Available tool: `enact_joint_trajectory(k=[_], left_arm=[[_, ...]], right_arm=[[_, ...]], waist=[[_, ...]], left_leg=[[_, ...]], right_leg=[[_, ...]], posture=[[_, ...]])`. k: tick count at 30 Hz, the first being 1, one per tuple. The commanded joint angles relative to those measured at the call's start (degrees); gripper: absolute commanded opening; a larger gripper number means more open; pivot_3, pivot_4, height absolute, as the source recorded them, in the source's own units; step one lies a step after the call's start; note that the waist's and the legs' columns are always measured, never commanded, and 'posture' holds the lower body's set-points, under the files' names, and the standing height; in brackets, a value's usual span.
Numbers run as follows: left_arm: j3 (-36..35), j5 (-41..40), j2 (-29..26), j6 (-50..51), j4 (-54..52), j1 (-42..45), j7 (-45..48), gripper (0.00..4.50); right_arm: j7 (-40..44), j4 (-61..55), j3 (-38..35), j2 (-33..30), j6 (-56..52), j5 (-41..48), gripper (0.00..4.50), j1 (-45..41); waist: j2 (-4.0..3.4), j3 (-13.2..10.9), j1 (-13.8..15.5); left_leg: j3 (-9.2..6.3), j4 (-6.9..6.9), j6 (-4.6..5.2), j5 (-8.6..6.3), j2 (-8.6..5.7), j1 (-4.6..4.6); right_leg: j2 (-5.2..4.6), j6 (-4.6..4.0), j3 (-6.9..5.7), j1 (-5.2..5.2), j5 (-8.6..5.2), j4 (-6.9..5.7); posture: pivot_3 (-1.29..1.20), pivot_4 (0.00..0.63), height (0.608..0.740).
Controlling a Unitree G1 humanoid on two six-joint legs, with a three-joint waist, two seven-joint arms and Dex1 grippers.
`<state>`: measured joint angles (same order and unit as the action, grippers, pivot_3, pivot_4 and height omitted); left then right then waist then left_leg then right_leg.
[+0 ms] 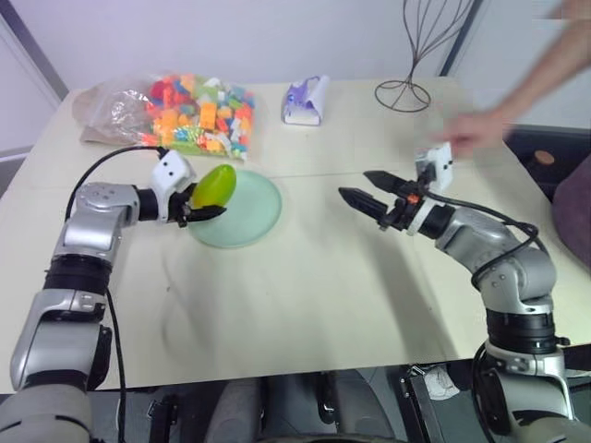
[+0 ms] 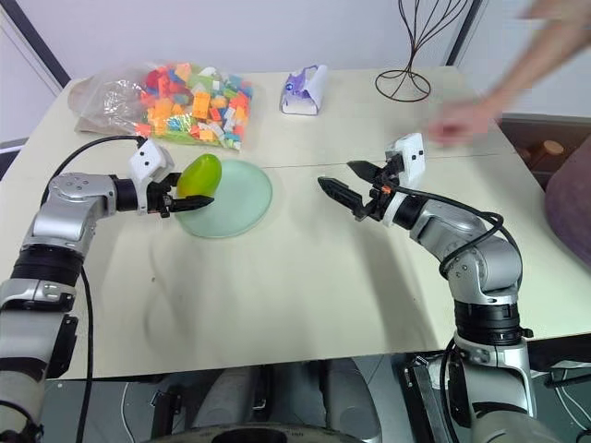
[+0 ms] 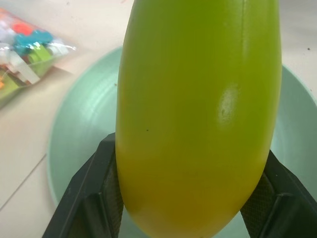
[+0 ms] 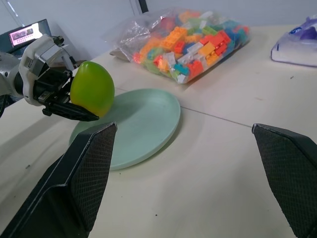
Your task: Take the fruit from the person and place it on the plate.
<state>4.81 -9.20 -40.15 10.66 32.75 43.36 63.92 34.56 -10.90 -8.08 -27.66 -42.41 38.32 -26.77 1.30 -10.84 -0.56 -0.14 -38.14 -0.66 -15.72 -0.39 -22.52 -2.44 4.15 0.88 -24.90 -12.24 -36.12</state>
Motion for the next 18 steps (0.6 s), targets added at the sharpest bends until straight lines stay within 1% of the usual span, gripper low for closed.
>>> enact_joint_trajectory(k=[1,7,10,15,18], left_arm=[[-1.11,0.24,0.50,-1.57,0.68,2.35,0.07,4.40],[-2.14,0.12,1.64,-3.50,2.61,3.48,-1.40,4.40],[-3.46,0.09,1.46,-4.97,3.92,4.53,-3.69,4.40],[-9.84,-3.14,-0.19,-3.79,4.18,5.30,-7.68,4.40],[-14.02,-3.79,-2.61,-3.23,2.82,3.36,-11.49,4.40]], right_arm=[[-0.10,-1.58,-1.03,-0.12,1.32,-0.11,4.50,0.23],[-0.50,-1.97,-1.21,-0.25,1.35,0.03,4.50,0.82],[-0.54,-1.50,-1.06,-0.23,1.53,-0.16,4.50,0.56],[-0.08,-0.06,-0.76,-0.34,2.21,-1.08,4.50,0.09],[0.44,0.93,-0.69,-0.40,2.54,-1.56,4.50,-0.36]], waist=[[0.00,0.00,-0.07],[0.00,0.00,-0.29],[0.00,0.00,-0.31],[0.00,0.00,-0.26],[0.00,0.00,-0.40]], left_leg=[[0.00,0.00,0.00,0.00,0.00,0.00],[-0.02,0.00,0.01,0.00,0.02,0.01],[-0.01,0.00,0.01,-0.01,0.03,0.02],[-0.01,0.00,0.01,-0.01,0.04,0.01],[-0.01,0.00,0.01,-0.01,0.04,0.02]], right_leg=[[0.00,0.00,0.00,0.00,0.00,0.00],[0.02,0.01,-0.02,-0.01,0.01,-0.02],[0.04,0.01,-0.02,-0.01,0.01,-0.03],[0.04,0.01,-0.02,-0.02,0.01,-0.03],[0.03,0.01,-0.02,-0.02,0.01,-0.03]], posture=[[0.00,0.150,0.740],[0.00,0.150,0.740],[0.00,0.150,0.740],[0.00,0.150,0.740],[0.00,0.150,0.740]])
